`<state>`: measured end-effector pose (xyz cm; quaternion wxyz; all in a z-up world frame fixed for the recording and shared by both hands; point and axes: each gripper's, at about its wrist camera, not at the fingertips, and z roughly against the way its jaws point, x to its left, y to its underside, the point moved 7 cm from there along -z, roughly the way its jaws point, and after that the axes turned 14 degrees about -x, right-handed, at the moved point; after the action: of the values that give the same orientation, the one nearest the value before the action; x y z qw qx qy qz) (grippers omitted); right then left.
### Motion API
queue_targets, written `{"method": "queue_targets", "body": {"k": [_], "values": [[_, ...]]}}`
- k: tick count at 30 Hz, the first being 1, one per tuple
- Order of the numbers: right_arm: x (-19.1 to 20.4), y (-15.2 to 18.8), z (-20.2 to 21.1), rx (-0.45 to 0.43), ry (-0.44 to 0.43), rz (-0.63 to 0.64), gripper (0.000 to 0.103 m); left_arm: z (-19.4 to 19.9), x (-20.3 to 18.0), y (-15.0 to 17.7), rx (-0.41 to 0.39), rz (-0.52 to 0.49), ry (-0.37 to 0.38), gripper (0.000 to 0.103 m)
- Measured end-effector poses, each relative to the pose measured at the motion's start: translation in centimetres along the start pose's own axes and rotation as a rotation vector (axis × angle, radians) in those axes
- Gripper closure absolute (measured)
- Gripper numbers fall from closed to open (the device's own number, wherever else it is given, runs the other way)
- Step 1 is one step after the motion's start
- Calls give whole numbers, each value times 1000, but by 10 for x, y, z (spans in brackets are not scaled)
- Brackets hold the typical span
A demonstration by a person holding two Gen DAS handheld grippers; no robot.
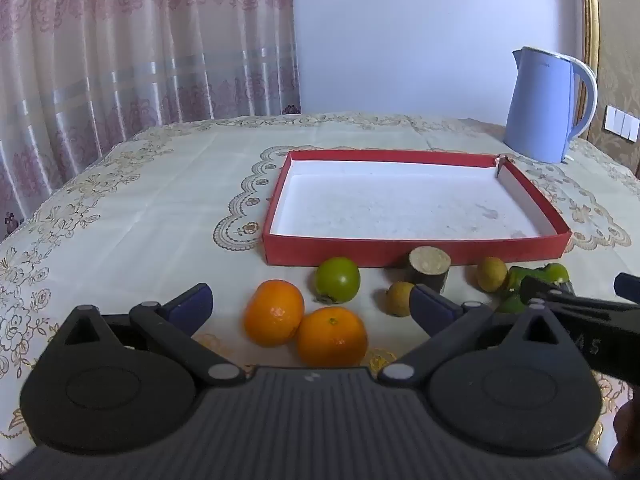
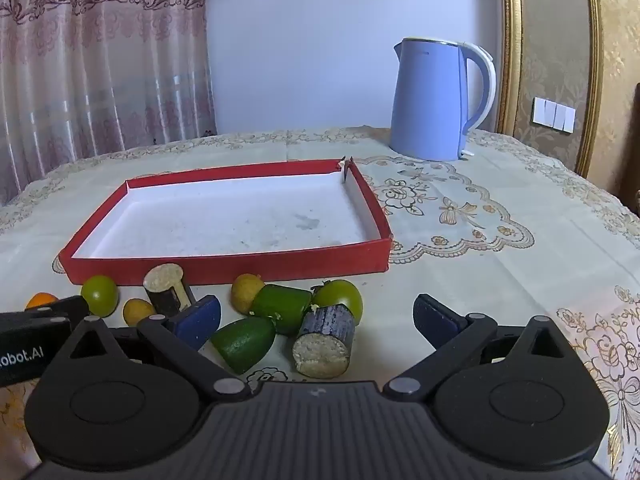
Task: Organize fruits
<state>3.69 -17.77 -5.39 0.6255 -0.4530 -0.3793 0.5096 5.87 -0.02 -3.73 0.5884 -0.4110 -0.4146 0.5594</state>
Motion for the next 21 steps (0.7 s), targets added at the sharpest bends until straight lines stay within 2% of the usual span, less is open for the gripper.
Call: {"method": "queue_targets", "body": {"k": [5, 21], "values": [[7, 1, 4, 6, -8, 37, 0, 1, 0, -1, -12, -17, -4, 0], [0, 6, 0, 29, -14, 8, 0, 4, -4, 0, -10, -9, 19, 0]]}}
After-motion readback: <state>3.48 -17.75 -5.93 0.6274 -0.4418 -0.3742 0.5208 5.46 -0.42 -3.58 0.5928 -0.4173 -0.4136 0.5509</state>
